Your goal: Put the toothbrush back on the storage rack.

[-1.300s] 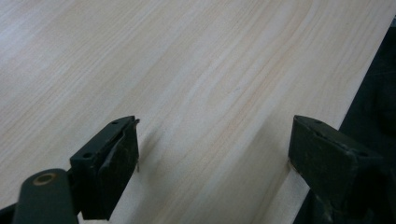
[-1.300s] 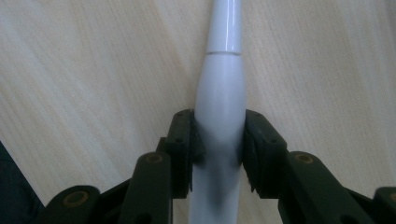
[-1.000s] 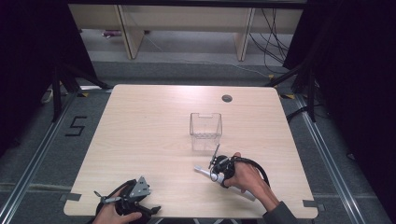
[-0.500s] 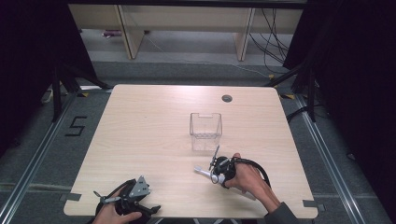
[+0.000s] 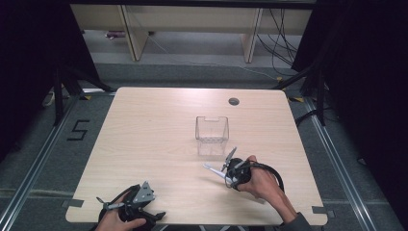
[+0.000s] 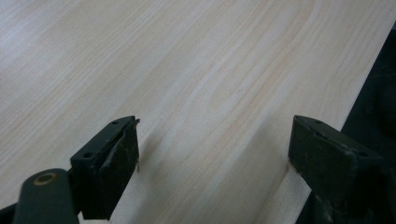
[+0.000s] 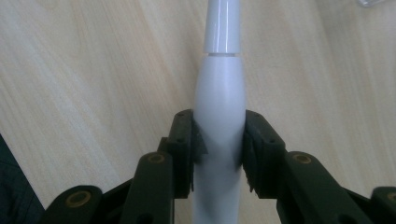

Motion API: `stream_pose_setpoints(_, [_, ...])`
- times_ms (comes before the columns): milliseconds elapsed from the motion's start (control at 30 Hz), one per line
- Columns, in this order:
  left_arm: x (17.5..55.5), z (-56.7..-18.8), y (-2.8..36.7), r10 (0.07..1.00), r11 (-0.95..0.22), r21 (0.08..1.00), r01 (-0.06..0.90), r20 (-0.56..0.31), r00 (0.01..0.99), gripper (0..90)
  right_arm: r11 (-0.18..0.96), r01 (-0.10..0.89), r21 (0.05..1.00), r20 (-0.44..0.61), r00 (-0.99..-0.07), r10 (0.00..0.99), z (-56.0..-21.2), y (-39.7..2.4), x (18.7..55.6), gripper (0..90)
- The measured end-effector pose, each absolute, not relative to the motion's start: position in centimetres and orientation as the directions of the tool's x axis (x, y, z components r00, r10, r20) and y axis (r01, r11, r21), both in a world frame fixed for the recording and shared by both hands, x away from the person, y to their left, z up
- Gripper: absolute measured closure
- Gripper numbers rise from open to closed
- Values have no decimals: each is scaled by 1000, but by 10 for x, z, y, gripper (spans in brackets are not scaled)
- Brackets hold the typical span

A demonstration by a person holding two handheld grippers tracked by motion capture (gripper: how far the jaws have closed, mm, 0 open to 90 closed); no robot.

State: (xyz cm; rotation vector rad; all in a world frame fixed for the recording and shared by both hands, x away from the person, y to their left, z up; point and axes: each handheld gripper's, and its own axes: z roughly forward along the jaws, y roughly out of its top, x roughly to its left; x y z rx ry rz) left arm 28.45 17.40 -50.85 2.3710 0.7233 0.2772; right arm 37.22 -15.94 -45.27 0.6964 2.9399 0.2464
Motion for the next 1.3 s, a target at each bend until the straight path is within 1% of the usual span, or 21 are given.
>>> stream_pose_setpoints(33, [284, -509, 174, 562, -647, 631, 428, 15, 827, 156, 878, 434, 201, -73, -887, 455, -450, -162, 372, 667])
stream_pose_setpoints(67, [284, -509, 174, 566, -644, 636, 426, 20, 824, 156, 863, 452, 225, -82, -874, 479, -446, -166, 371, 667])
stream_pose_setpoints(100, [284, -509, 174, 562, -646, 634, 425, 19, 827, 156, 854, 446, 267, -98, -869, 484, -445, -169, 371, 667])
stream_pose_setpoints(300, [284, -509, 174, 564, -644, 635, 425, 20, 825, 156, 828, 447, 339, -110, -855, 507, -436, -179, 371, 667])
stream_pose_setpoints(333, [284, -509, 174, 565, -645, 635, 426, 21, 825, 156, 806, 461, 370, -116, -838, 533, -433, -182, 371, 668])
stream_pose_setpoints(367, [284, -509, 174, 563, -646, 635, 425, 19, 826, 156, 803, 448, 392, -123, -840, 528, -431, -185, 373, 668])
stream_pose_setpoints(400, [284, -508, 174, 562, -648, 630, 428, 17, 827, 156, 779, 471, 413, -113, -823, 557, -428, -188, 373, 667])
stream_pose_setpoints(433, [284, -508, 174, 562, -648, 631, 427, 17, 827, 156, 773, 459, 438, -126, -820, 558, -426, -191, 374, 668])
stream_pose_setpoints(467, [284, -508, 174, 562, -647, 632, 427, 18, 827, 156, 760, 458, 462, -115, -818, 563, -423, -194, 375, 668])
stream_pose_setpoints(567, [284, -509, 174, 565, -645, 635, 425, 22, 825, 156, 719, 466, 516, -117, -793, 598, -414, -202, 376, 667])
stream_pose_setpoints(633, [284, -509, 173, 569, -641, 631, 437, 8, 822, 156, 691, 465, 553, -121, -776, 619, -410, -206, 376, 667])
stream_pose_setpoints(700, [284, -509, 174, 563, -645, 635, 424, 22, 826, 156, 650, 473, 595, -108, -754, 648, -408, -210, 378, 667])
stream_pose_setpoints(767, [284, -509, 174, 565, -645, 635, 426, 21, 825, 156, 631, 468, 619, -84, -759, 645, -406, -215, 380, 667])
stream_pose_setpoints(833, [284, -509, 174, 567, -643, 631, 434, 11, 824, 156, 614, 442, 654, -77, -769, 635, -406, -220, 384, 667])
stream_pose_setpoints(933, [284, -509, 174, 566, -645, 635, 426, 21, 824, 156, 564, 448, 694, -54, -749, 660, -405, -226, 386, 667])
stream_pose_setpoints(1000, [285, -508, 174, 563, -647, 630, 429, 16, 826, 156, 535, 492, 687, -17, -725, 688, -402, -228, 385, 667])
stream_pose_setpoints(1033, [284, -509, 174, 568, -640, 637, 429, 17, 823, 156, 526, 472, 708, -23, -728, 685, -403, -230, 387, 667])
stream_pose_setpoints(1100, [284, -509, 174, 569, -641, 637, 428, 20, 822, 156, 523, 487, 700, -13, -724, 690, -399, -232, 387, 667])
stream_pose_setpoints(1200, [285, -509, 174, 570, -638, 640, 428, 19, 822, 156, 502, 462, 731, -20, -722, 692, -397, -235, 389, 667])
stream_pose_setpoints(1233, [285, -509, 174, 571, -637, 640, 429, 17, 821, 156, 485, 442, 755, -25, -719, 694, -396, -236, 391, 667])
stream_pose_setpoints(1300, [285, -509, 175, 571, -637, 639, 431, 16, 820, 157, 428, 453, 782, 22, -706, 708, -394, -239, 392, 667])
